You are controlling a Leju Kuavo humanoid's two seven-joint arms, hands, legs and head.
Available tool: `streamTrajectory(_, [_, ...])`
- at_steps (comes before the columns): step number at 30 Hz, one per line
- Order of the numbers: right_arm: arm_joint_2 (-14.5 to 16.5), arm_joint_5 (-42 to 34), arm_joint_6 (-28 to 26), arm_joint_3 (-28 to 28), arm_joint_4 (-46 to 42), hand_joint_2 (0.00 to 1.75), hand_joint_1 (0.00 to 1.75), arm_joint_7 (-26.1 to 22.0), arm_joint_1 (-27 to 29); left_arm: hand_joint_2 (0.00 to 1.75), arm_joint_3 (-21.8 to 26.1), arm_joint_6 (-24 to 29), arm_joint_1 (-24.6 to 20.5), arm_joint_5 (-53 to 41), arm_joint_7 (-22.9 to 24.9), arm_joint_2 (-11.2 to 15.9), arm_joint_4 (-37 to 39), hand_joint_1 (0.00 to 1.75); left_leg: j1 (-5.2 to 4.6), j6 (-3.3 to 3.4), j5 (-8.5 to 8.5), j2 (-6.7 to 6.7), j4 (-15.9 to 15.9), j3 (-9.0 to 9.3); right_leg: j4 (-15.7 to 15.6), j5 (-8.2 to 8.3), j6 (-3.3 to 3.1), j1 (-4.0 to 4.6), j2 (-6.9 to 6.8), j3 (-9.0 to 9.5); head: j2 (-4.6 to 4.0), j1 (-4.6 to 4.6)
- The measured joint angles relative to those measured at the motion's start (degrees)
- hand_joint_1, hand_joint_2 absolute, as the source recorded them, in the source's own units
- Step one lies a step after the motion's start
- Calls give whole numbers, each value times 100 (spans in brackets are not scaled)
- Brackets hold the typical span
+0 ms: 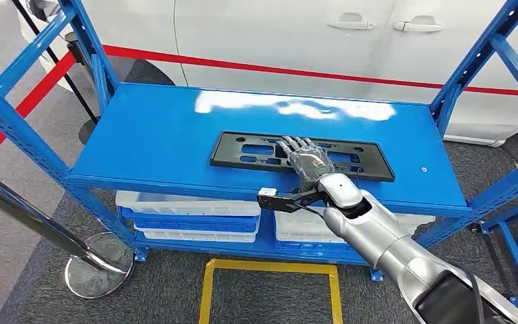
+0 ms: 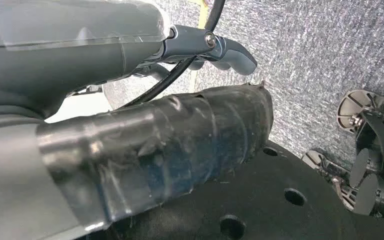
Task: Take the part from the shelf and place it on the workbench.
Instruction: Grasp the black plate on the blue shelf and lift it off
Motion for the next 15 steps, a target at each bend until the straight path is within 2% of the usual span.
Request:
streamTrajectory(7, [310, 11, -106, 3, 437, 175, 0, 263, -35, 0, 25, -34, -4, 45, -68, -2, 0, 0, 4, -4, -3, 15, -5, 29, 13, -7, 5, 5, 11, 13, 0, 0])
streamTrajectory(8, [371, 19, -140, 3, 503, 175, 31, 298, -40, 0, 27, -41, -5, 51, -73, -2, 0, 0, 5, -6, -4, 17, -8, 36, 13, -10, 5, 6, 11, 17, 0, 0])
streamTrajectory(11, [538, 32, -205, -15, 643, 175, 158, 378, -39, 0, 38, -54, -6, 80, -94, -7, 0, 0, 7, -7, -5, 17, -16, 53, 13, -15, 4, 6, 11, 27, 0, 0])
streamTrajectory(12, [591, 21, -213, -28, 671, 175, 170, 396, -26, 0, 46, -57, -6, 90, -109, -11, 0, 0, 7, -7, -5, 17, -17, 55, 13, -16, 4, 6, 10, 29, 0, 0])
streamTrajectory(15, [734, -32, -189, -94, 721, 175, 175, 416, 46, 0, 83, -72, -6, 118, -146, -24, 0, 0, 7, -7, -4, 17, -18, 57, 14, -16, 4, 5, 10, 30, 0, 1])
